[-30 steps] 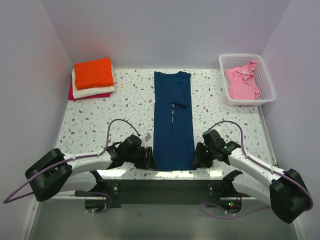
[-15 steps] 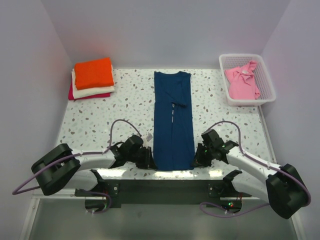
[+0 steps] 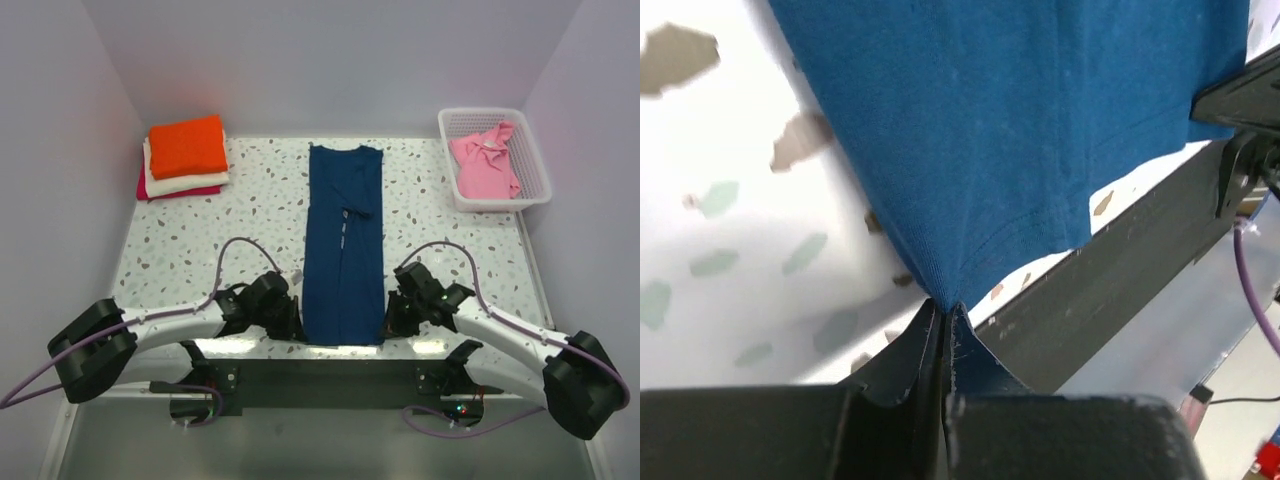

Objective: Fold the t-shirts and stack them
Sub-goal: Fold the tshirt

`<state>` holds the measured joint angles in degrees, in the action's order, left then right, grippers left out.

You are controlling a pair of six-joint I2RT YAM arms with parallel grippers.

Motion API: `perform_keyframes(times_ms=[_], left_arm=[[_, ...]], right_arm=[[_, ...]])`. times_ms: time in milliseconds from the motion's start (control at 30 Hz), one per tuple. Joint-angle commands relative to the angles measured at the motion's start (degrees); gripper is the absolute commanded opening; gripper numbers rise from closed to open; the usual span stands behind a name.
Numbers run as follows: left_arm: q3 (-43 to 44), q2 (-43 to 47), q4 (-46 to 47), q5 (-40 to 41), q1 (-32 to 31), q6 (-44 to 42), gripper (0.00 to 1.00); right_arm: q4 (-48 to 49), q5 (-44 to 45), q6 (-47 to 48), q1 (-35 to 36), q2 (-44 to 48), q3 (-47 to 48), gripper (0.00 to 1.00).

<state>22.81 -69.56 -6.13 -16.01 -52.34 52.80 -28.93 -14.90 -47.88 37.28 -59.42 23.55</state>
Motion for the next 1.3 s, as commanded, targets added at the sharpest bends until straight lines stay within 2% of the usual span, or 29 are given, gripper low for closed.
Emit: perform_keyframes(times_ms=[0,133,300,533,667,767,900,1267], left_arm=[[1.54,4.07,-5.9,2.73,-2.32,0.2,0.0],[-0.13,9.86,-8.01,4.14,-4.09,3.01,0.0],[2.49,12.52,-10.12,8.0,-4.09,1.79,0.0],[12.16,2.78,-10.13,10.12,-1.02,-5.93,0.0],[17.44,-1.54,-9.69,9.86,2.4,-8.93,0.0],[20.6,-4.52,-8.99,9.6,5.48,-10.69,0.0],[25.17,-9.01,-7.76,9.24,8.56,-12.36,0.0],[35.63,-22.89,-5.29,6.43,15.33,-11.75,0.0]], right_arm=[[-2.53,2.15,-2.48,3.23,4.12,0.97,0.0],[-3.59,3.91,-6.08,8.59,8.16,-0.08,0.0],[-5.88,7.06,-3.63,10.01,8.01,3.77,0.0],[-9.74,14.72,1.2,10.01,0.37,16.25,0.0],[-9.92,21.82,2.35,9.92,-6.57,23.11,0.0],[-7.9,23.5,2.79,9.57,-12.29,26.28,0.0],[-5.35,23.33,3.58,7.11,-20.1,29.97,0.0],[-0.96,18.86,6.74,-4.14,-31.88,38.93,0.0]])
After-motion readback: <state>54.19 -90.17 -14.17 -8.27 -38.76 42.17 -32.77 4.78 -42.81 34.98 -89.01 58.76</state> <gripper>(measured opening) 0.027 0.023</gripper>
